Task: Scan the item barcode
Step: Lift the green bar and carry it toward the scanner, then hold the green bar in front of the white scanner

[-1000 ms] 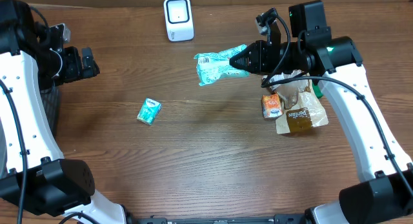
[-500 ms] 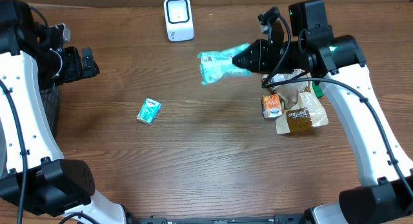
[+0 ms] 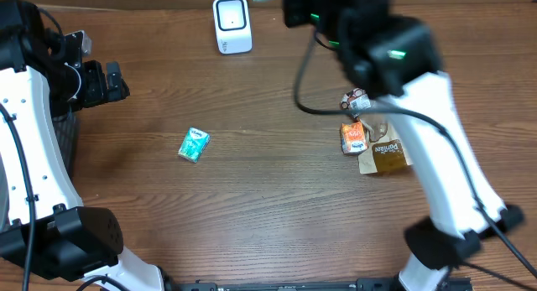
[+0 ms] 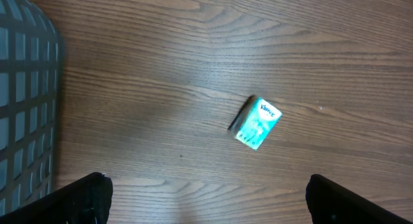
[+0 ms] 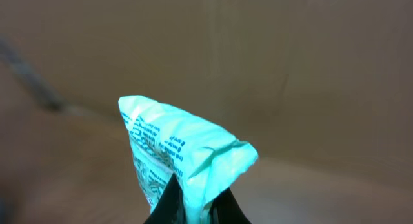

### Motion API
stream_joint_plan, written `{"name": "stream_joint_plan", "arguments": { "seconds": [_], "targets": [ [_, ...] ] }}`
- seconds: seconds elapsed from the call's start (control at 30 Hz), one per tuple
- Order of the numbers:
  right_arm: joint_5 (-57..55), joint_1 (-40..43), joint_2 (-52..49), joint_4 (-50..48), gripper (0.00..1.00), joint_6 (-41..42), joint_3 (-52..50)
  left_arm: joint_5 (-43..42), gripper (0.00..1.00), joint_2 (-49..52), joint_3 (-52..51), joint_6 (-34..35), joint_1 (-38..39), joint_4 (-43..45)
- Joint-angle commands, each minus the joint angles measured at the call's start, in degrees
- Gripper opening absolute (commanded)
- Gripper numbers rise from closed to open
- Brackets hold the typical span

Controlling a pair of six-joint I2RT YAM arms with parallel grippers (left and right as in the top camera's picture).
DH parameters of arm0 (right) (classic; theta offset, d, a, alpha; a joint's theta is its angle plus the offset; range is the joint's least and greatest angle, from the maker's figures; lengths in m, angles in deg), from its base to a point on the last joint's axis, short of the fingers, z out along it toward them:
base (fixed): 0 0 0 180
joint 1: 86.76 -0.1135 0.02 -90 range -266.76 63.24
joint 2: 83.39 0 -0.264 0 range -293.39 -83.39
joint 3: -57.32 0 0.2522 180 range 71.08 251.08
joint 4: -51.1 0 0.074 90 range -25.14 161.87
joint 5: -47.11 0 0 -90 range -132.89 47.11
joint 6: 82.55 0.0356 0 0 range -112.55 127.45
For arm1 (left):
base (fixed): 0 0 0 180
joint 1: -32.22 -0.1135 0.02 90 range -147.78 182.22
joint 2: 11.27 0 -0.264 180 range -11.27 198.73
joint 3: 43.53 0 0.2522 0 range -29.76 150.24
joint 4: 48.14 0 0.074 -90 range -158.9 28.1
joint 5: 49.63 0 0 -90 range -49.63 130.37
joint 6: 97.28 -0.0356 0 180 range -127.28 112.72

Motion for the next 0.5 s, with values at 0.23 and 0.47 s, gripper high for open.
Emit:
{"name": "stream_joint_plan", "arguments": {
  "seconds": [0.23,0.47],
  "targets": [
    [-19.93,-2.69,-21.55,-30.75,0.04,-42.77,0.61,0.13,1.00,-0.22,0.28,-0.90,-0.24,0.11],
    [-18.82,-2.84,-31.34,-46.51,0.04,-57.79,0.61,0.13,1.00,-0.22,0.28,-0.90,-0.24,0.11]
  ]
}}
